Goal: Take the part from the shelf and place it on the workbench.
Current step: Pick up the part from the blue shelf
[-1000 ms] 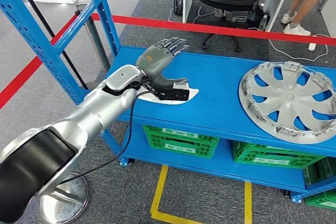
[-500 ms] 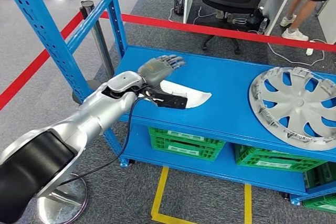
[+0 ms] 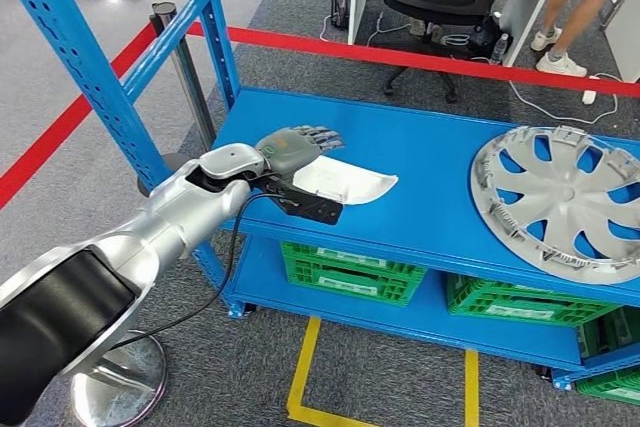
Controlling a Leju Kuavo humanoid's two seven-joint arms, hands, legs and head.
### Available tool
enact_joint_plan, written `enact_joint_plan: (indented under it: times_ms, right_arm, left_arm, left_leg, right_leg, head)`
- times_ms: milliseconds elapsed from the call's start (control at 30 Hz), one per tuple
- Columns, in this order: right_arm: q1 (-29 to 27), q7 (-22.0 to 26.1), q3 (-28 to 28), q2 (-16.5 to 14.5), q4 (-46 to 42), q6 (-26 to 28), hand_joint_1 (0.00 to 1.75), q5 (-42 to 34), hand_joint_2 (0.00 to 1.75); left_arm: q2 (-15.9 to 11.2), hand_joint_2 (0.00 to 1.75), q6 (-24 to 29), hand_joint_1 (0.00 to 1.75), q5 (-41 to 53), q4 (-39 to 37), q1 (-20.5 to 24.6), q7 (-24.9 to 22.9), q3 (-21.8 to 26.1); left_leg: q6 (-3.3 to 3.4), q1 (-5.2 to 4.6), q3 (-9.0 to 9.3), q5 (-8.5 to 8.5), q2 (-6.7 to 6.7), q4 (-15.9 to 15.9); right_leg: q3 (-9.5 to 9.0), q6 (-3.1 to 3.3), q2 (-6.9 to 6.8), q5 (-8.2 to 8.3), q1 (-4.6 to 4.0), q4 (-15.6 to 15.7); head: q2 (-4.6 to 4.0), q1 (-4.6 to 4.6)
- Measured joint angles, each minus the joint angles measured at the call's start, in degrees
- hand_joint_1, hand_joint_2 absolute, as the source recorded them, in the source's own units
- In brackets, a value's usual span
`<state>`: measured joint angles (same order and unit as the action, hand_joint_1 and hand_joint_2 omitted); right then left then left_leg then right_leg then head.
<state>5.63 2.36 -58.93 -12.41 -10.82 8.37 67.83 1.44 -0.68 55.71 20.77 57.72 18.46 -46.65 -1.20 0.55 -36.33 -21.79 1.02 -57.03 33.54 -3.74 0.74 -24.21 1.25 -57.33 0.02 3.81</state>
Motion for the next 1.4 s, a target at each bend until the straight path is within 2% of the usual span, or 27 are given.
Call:
enact_joint_plan:
  times_ms: [433, 867, 1133, 1400]
  right_arm:
    - [0.09, -0.02, 0.0, 0.0, 0.0, -0.05, 0.0, 0.17, 1.75]
    - [0.42, -0.51, 0.31, 0.0, 0.0, -0.22, 0.0, 1.27, 1.75]
    - [0.55, -0.95, 0.54, 0.01, 0.0, -0.2, 0.0, 1.61, 1.75]
    - [0.52, -1.04, 1.13, 0.0, 0.0, -0.23, 0.0, 1.87, 1.75]
  left_arm:
    - [-1.17, 1.75, -0.31, 0.0, 0.0, -0.36, -0.04, 0.31, -1.01]
    - [-2.61, 1.75, -2.81, 0.0, -1.07, -1.46, -0.88, -1.01, -1.35]
    - [-3.93, 1.75, 1.85, 0.0, -2.08, -2.53, -4.37, -3.87, -0.96]
    - [-4.86, 1.75, 4.32, 0.0, -3.14, -3.17, -7.25, -3.3, 0.37]
  left_leg:
    - [-0.05, 0.02, 0.0, 0.04, 0.0, 0.03]
    - [-0.06, 0.02, 0.0, 0.04, 0.0, 0.03]
    - [-0.06, 0.02, 0.0, 0.04, 0.0, 0.04]
    - [-0.06, 0.03, 0.0, 0.04, 0.0, 0.04]
  right_leg:
    - [0.06, 0.02, -0.01, -0.01, 0.01, -0.13]
    - [0.06, 0.03, 0.0, -0.01, 0.0, -0.15]
    - [0.07, 0.03, 0.0, -0.02, 0.0, -0.14]
    - [0.07, 0.06, -0.01, -0.04, 0.0, -0.15]
  head:
    - [0.0, -0.01]
    - [0.0, -0.01]
    - [0.0, -0.01]
    - [0.0, -0.01]
